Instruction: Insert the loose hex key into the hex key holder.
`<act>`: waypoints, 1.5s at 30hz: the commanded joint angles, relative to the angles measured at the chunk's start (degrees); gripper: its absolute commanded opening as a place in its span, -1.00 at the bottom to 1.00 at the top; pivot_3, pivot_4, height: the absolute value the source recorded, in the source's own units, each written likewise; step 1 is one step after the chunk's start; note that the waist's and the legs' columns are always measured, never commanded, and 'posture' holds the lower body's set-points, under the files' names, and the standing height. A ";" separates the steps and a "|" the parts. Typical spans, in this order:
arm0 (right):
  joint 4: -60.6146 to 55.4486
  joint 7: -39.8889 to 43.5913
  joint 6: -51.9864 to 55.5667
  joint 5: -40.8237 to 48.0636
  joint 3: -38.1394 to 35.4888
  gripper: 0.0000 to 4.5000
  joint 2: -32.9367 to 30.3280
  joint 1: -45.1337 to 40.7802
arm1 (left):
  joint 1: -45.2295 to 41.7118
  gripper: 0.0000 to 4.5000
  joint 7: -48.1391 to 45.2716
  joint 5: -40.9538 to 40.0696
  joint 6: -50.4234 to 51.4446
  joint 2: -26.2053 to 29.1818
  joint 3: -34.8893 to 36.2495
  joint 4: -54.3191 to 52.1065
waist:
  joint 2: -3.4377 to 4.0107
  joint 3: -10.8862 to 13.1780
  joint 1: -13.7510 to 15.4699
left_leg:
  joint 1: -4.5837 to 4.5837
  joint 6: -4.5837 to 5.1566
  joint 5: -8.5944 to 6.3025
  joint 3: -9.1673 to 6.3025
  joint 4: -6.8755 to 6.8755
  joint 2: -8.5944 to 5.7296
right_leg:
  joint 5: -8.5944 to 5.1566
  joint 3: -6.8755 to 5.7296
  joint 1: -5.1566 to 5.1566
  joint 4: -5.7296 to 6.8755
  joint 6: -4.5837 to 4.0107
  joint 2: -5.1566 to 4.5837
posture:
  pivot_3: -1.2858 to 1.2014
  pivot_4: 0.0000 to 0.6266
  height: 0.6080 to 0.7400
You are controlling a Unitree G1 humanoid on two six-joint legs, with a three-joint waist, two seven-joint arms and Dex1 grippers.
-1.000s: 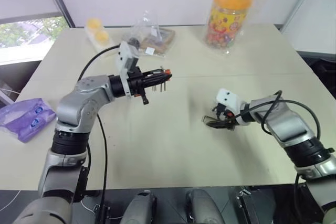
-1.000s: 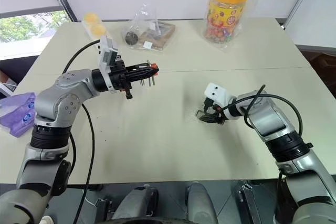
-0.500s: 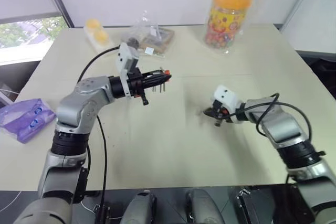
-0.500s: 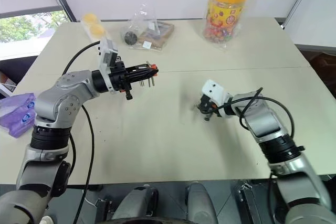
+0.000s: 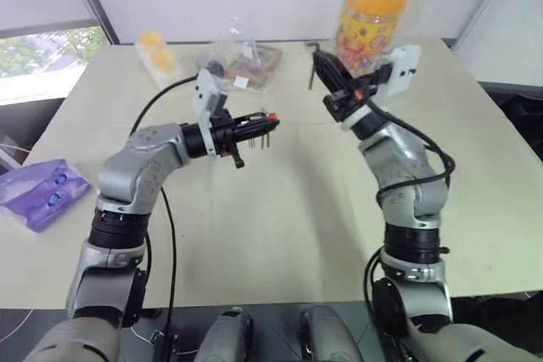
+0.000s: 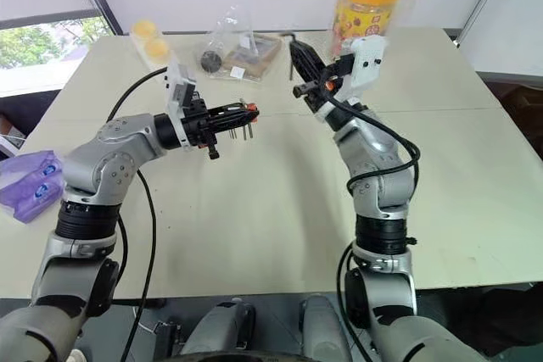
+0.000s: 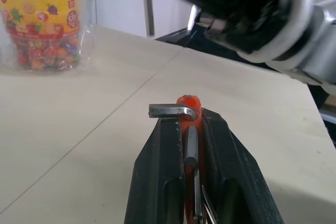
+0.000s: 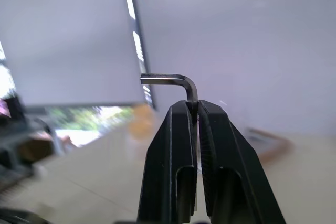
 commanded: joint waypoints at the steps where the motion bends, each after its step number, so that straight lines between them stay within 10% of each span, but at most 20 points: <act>1: -0.94 0.22 -3.57 2.18 1.05 -0.97 1.93 -1.64 | -1.87 -1.00 0.10 0.70 -1.92 -0.15 0.44 -0.23 | 0.00 0.00 -0.02 | 0.00 0.00 0.00 0.00 0.00 0.00 | 0.00 0.00 -0.01 0.00 0.00 0.00 | 0.03 -0.52 1.00; 45: -4.76 5.22 0.62 6.66 8.94 -0.97 -3.31 2.98 | -4.04 -1.00 -1.14 2.44 -3.66 -0.57 0.30 1.76 | 0.02 0.00 -0.02 | 0.00 0.00 0.00 0.00 -0.02 0.00 | 0.00 -0.02 -0.03 0.01 0.00 0.01 | 0.03 -0.52 1.00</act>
